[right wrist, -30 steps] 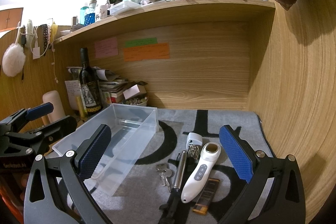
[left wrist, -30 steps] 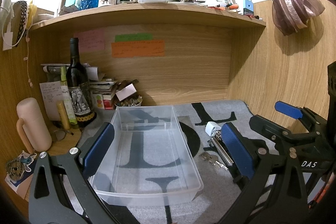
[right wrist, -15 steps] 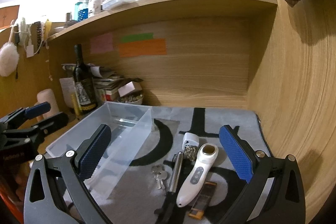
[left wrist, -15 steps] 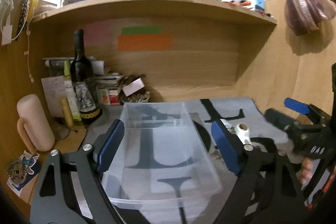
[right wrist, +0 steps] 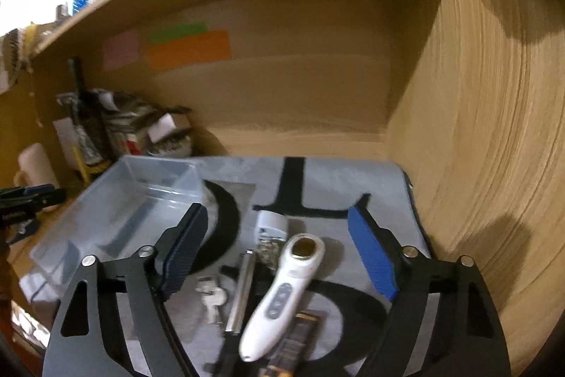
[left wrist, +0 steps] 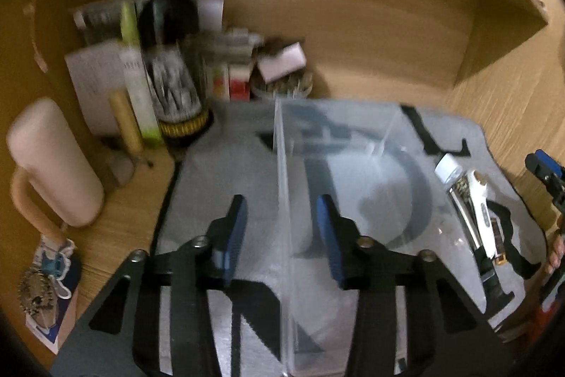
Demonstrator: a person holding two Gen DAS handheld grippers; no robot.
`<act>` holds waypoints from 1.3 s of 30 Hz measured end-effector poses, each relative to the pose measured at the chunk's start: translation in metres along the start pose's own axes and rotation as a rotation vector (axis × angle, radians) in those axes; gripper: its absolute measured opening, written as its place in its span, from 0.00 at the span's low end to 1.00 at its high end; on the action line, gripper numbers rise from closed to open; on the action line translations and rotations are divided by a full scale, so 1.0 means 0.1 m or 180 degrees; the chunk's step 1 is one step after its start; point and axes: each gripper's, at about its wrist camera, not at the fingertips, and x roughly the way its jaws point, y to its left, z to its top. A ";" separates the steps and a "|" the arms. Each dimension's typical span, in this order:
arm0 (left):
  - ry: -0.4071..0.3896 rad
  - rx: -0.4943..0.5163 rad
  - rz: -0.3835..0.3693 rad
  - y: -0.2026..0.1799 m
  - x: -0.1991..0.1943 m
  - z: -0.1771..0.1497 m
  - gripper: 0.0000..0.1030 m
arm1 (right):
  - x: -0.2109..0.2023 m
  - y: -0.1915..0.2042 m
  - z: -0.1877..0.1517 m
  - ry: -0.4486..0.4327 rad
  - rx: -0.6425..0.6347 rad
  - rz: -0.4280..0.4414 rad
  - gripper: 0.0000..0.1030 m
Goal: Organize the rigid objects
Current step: 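Grasp the clear box wall with the left tool while the right tool approaches the white device, then close the right tool on the white facial device and lift it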
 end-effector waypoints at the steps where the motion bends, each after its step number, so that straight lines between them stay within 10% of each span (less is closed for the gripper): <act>1: 0.0094 0.0003 -0.0013 0.02 0.05 -0.01 0.31 | 0.04 -0.03 0.00 0.0051 0.0016 -0.0019 0.70; 12: 0.0700 0.0164 -0.0240 -0.04 0.36 -0.08 0.08 | 0.45 -0.26 -0.03 0.0444 0.0174 -0.0172 0.65; 29: 0.0712 0.0234 -0.0187 -0.05 0.40 -0.12 0.07 | 0.97 -0.34 -0.49 0.1369 0.0269 0.0169 0.65; 39: 0.0703 0.0239 -0.0185 -0.05 0.40 -0.11 0.07 | 1.07 -0.32 -0.53 0.1326 0.0360 0.0219 0.38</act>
